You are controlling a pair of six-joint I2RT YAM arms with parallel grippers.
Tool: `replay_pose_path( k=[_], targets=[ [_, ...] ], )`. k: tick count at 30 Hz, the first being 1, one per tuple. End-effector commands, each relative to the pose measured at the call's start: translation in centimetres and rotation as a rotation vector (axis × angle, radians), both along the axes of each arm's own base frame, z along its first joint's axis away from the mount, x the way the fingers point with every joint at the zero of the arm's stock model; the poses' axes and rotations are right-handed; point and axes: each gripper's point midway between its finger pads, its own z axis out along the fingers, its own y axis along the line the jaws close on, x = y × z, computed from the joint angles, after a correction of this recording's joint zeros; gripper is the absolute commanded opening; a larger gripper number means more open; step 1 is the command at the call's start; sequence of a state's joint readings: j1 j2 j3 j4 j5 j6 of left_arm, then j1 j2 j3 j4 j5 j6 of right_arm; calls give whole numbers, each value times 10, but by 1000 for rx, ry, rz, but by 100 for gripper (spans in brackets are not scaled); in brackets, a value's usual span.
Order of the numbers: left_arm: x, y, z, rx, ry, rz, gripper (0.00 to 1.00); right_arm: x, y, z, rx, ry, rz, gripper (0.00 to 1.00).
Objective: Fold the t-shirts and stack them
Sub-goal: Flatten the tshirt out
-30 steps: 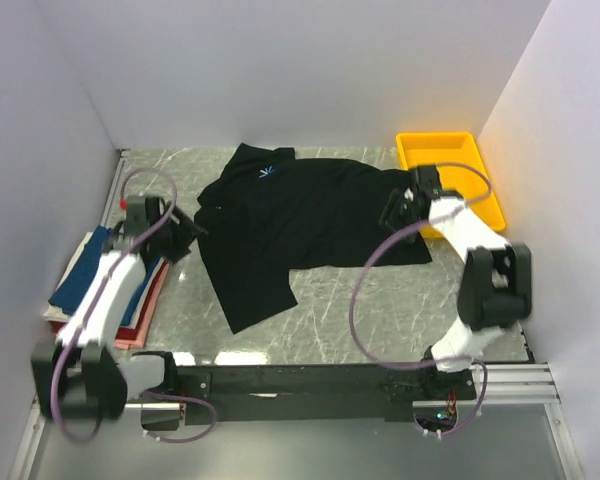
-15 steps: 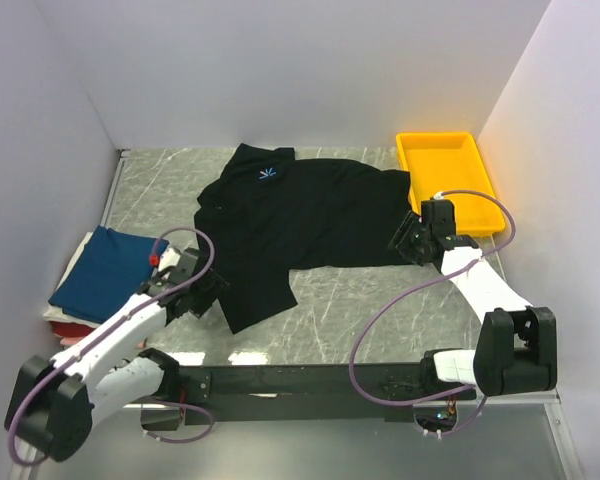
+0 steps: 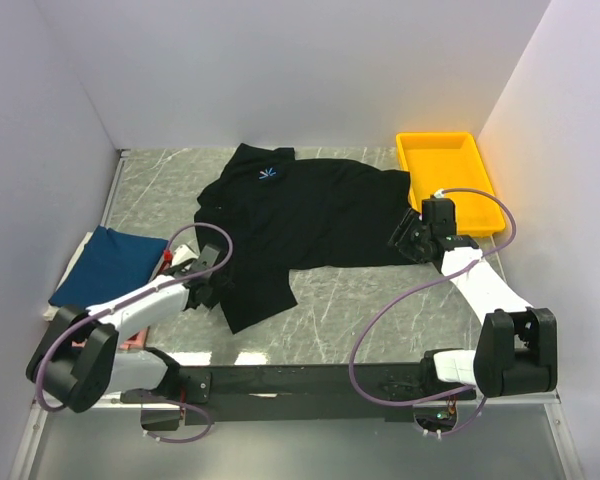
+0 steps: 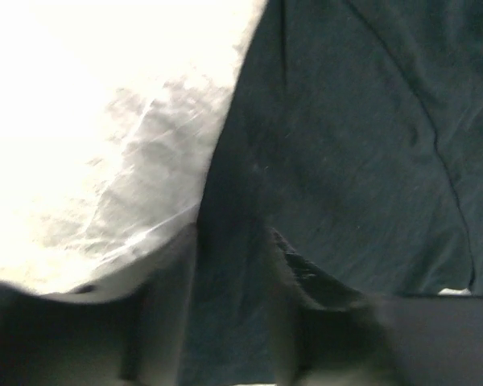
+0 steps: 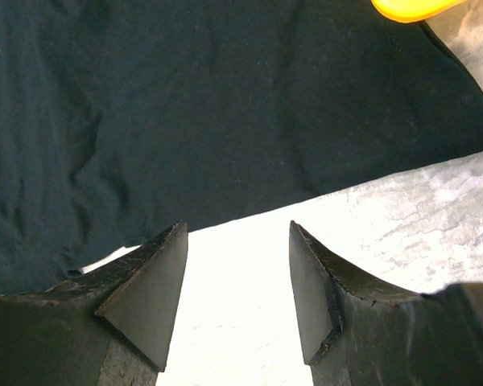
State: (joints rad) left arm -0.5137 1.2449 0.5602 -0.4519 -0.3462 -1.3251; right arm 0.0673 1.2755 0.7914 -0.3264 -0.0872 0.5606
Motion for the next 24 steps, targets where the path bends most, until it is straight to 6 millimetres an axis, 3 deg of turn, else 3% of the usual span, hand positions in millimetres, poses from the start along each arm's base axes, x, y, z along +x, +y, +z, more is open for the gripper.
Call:
replay_pose_path(
  k=[1, 3, 4, 8, 9, 18, 20, 24],
  targets=[
    [0, 0, -13, 31, 24, -11, 34, 14, -3, 22, 0, -80, -18, 60],
    [-1, 2, -16, 51, 41, -7, 19, 15, -2, 22, 6, -80, -15, 60],
    [-5, 7, -17, 67, 62, 10, 1, 15, -2, 21, 6, -77, -15, 60],
    [-4, 19, 2, 103, 41, 39, 1, 15, -3, 15, -2, -59, -19, 60],
    [0, 21, 16, 88, 2, 47, 1, 16, -4, 15, -7, -56, -23, 60],
    [-9, 88, 81, 20, -181, 193, 0, 3, -18, -9, -46, 20, -79, 61],
    [-9, 94, 89, 19, -206, 198, 0, -3, -19, -14, -45, 42, -87, 61],
    [-4, 85, 98, -23, -231, 156, 0, -21, -27, -28, -69, 98, -128, 61]
  ],
)
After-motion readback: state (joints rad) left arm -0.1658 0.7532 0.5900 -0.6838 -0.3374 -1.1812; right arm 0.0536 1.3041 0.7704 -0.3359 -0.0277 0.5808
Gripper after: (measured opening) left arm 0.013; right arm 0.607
